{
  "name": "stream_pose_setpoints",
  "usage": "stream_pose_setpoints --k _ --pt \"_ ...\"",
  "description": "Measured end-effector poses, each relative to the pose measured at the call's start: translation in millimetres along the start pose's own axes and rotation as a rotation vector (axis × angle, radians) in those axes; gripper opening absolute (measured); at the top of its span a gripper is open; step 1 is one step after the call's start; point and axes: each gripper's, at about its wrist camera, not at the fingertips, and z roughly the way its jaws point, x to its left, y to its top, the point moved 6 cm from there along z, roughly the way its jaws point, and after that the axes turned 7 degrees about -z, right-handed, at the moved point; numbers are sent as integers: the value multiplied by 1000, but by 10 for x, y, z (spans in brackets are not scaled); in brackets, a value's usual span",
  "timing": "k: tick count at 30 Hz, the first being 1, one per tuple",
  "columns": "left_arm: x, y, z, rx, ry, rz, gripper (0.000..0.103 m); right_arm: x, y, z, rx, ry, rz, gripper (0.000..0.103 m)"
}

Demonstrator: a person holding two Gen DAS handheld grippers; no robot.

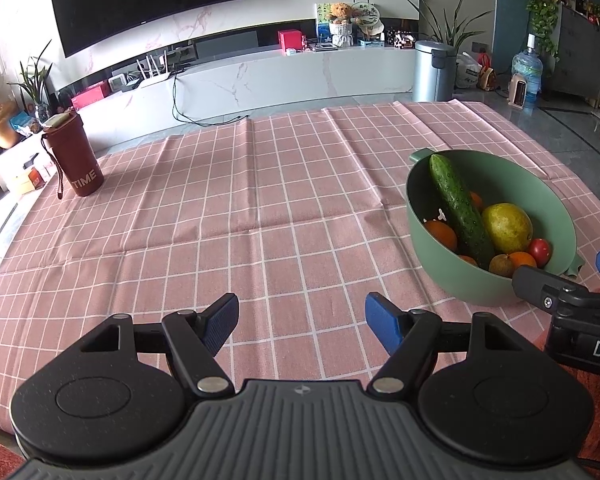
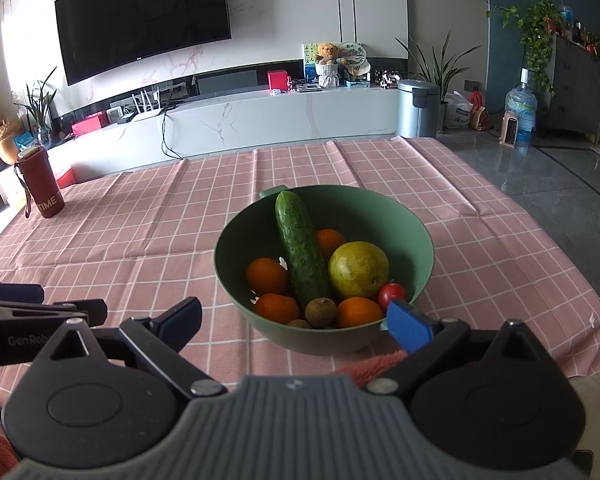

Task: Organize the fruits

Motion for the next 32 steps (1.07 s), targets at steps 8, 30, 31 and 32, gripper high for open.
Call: stream_pose_setpoints --k 8,30,31,32 --pt "-10 5 -15 -2 -1 3 85 1 -1 0 0 0 0 95" --pt "-5 10 -42 0 -9 -2 85 0 -2 -1 1 2 2 95" --pt "2 11 -41 -1 -13 -9 85 0 -2 -1 1 2 2 95" --pt "5 10 -42 1 -18 -13 85 2 -3 -1 1 2 2 95"
